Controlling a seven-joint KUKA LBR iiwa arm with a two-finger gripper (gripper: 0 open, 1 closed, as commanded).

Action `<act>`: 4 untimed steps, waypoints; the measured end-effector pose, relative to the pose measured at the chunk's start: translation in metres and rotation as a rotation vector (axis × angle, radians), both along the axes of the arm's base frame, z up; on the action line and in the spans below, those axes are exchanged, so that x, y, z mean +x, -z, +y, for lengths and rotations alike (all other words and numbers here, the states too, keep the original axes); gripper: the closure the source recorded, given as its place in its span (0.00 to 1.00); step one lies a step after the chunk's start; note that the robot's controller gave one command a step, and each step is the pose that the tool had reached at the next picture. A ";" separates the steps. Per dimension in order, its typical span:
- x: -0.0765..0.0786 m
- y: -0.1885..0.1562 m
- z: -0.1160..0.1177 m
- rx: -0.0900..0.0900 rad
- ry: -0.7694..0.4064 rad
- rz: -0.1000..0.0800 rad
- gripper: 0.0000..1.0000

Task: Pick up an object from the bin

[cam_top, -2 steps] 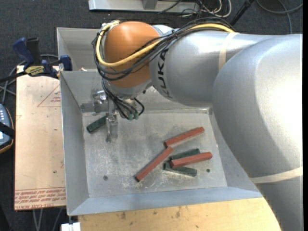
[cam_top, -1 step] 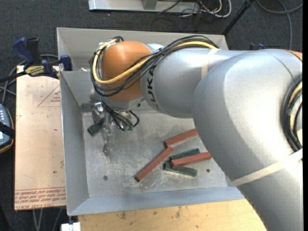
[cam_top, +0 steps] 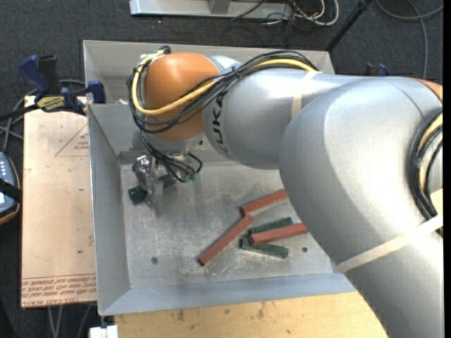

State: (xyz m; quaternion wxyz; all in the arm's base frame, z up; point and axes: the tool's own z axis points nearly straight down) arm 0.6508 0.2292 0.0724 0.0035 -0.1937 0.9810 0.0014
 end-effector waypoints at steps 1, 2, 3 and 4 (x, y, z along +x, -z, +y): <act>0.000 0.000 0.000 0.000 0.000 0.000 1.00; -0.001 -0.003 0.000 -0.001 0.000 0.004 1.00; -0.003 -0.019 -0.001 -0.003 0.000 0.010 1.00; -0.001 -0.037 0.000 -0.001 0.000 0.003 1.00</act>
Offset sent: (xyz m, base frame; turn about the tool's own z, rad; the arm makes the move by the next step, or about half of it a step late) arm 0.0000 -0.0001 0.0576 0.0000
